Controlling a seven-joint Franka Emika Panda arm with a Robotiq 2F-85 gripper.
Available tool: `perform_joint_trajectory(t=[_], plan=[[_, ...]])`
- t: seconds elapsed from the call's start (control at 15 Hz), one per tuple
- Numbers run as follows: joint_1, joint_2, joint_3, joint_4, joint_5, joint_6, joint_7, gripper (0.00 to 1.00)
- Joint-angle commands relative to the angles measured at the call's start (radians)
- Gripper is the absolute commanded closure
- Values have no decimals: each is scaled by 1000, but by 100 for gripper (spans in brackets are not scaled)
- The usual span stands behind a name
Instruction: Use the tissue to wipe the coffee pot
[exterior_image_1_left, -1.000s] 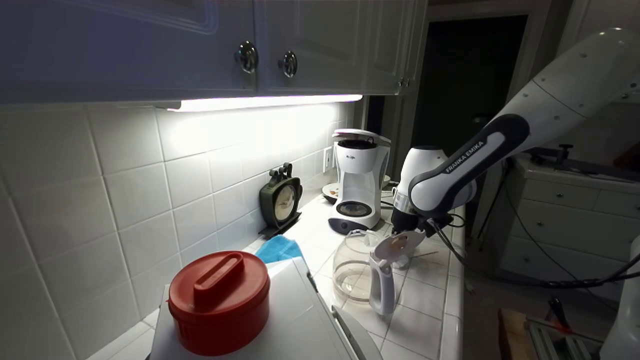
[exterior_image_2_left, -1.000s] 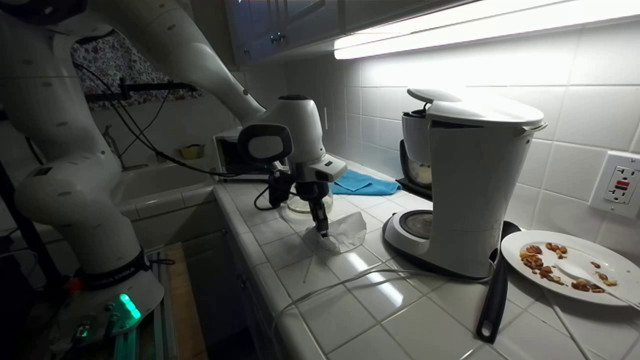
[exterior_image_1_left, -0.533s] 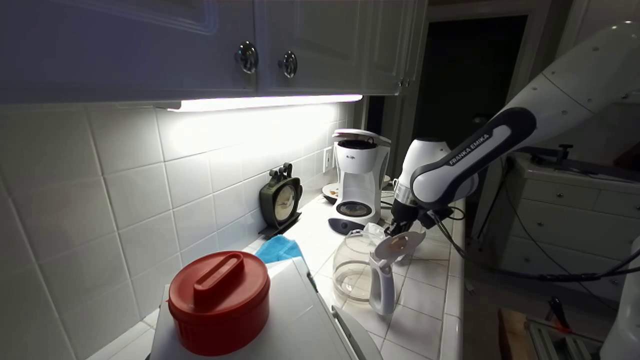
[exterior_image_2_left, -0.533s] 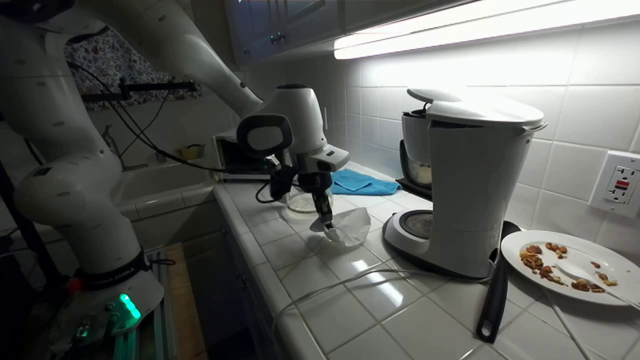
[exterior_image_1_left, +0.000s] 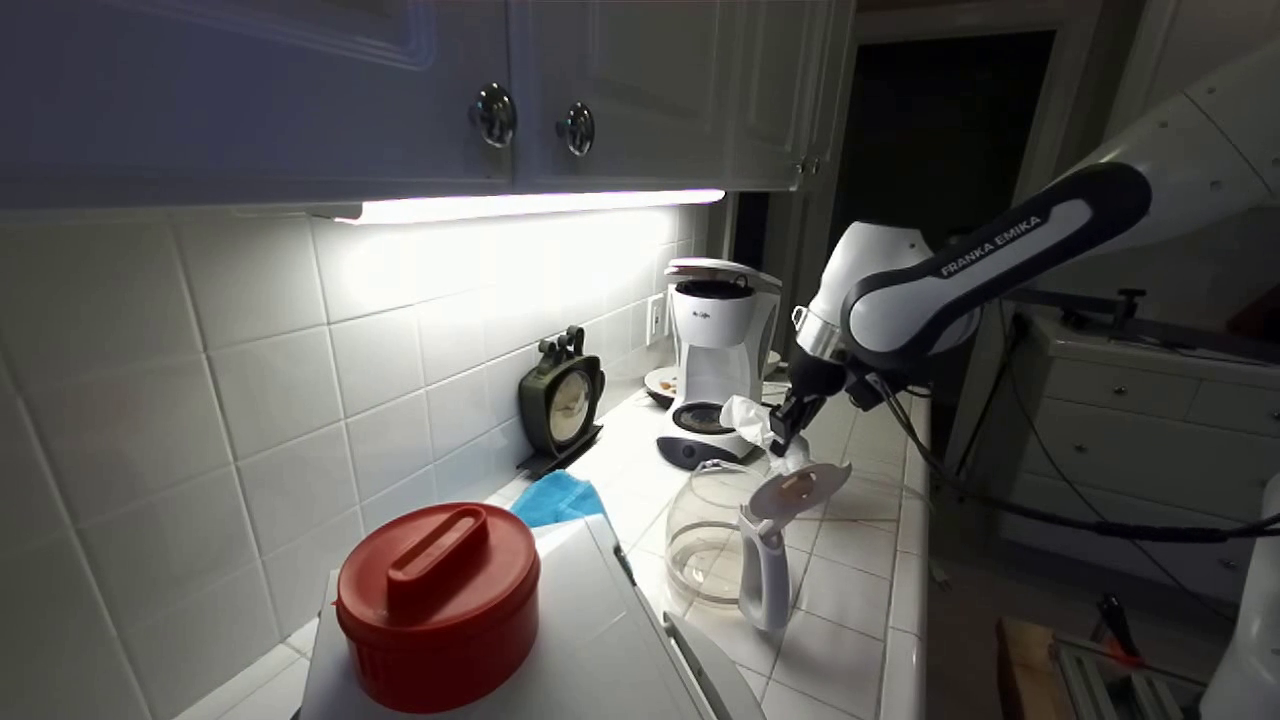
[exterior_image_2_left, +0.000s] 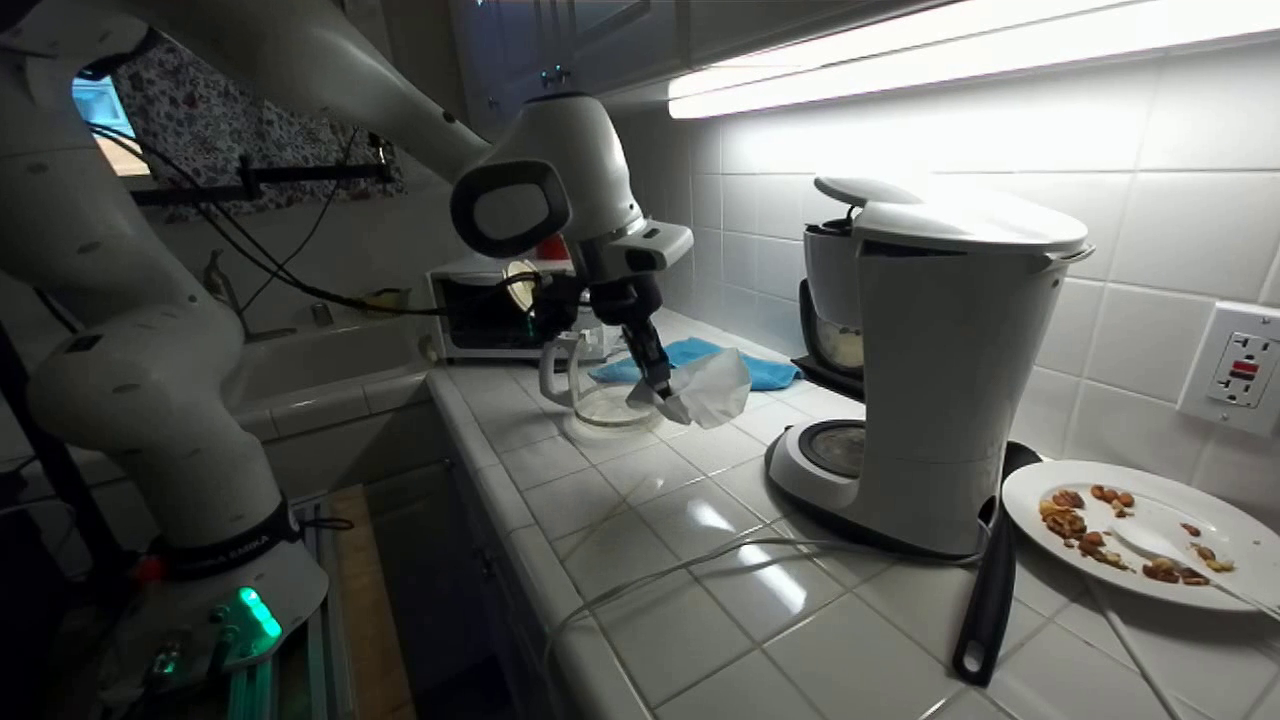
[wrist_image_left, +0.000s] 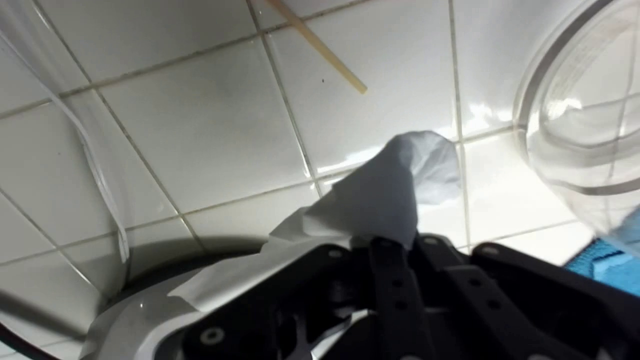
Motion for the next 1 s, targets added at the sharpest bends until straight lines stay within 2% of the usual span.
perform_joint_trajectory(t=[0.0,0.6,0.93], plan=[[22,-94,9,2,22,-38,-38,99],[129,-162,-2,39,132,-133,-155,100],[159,-157,5,54,166,-194,-201,100]])
